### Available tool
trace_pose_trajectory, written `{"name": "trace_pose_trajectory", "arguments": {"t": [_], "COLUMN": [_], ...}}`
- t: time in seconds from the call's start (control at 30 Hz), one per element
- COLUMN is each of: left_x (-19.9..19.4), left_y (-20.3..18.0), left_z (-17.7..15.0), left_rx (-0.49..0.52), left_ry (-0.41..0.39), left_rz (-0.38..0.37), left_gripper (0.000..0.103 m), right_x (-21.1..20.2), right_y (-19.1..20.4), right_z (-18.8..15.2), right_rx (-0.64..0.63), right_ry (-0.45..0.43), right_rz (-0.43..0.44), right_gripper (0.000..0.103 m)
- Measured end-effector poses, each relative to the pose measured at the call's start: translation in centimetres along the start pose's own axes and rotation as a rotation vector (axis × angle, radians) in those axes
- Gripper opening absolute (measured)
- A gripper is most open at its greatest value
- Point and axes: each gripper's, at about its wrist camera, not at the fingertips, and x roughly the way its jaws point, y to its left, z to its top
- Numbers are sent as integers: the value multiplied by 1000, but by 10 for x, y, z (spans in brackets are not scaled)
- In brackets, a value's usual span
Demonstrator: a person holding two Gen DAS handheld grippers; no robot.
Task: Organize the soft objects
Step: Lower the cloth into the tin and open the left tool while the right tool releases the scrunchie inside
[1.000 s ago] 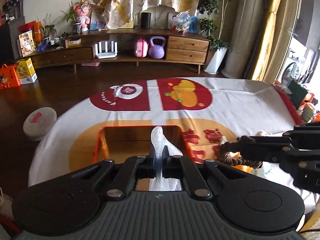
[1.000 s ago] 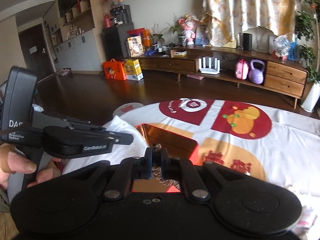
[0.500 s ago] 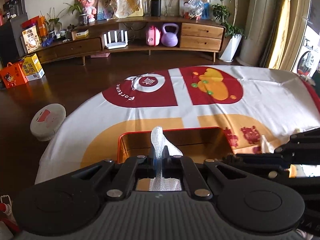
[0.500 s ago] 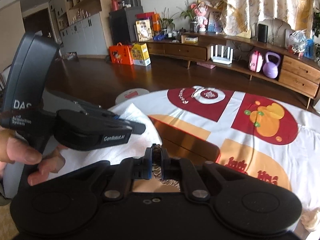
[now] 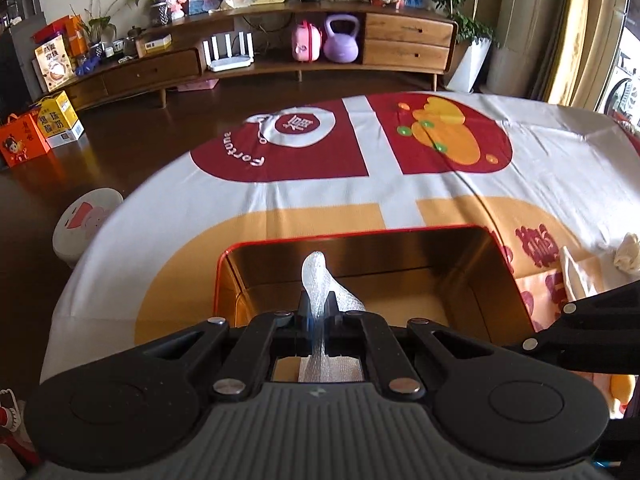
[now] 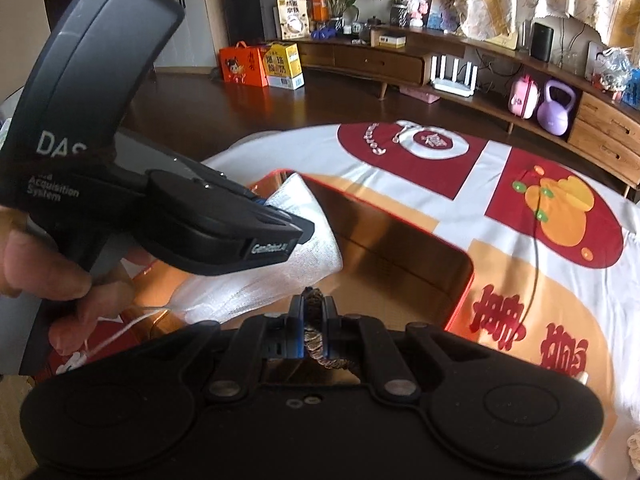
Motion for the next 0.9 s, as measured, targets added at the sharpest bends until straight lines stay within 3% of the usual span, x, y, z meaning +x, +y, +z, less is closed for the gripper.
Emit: {"name": "trace_pose_trajectory", "arguments": {"t": [0.4, 0.77, 0.9], "left_x": [17, 14, 8], "left_y": [-3, -5, -3], "left_z": [-4, -10, -11], "left_rx": [-5, -8, -17], "left_ry": [73, 86, 76], "left_rz": [-3, 21, 9], "left_gripper": [5, 8, 9], "right_x": [17, 8, 1], "right_y": [10, 5, 3], "right_z": [-13, -16, -15], "right_rx": [-65, -41, -30], "right_ry": [93, 82, 66], "right_rz": [-3, 18, 18], "right_gripper": [12, 22, 31]}}
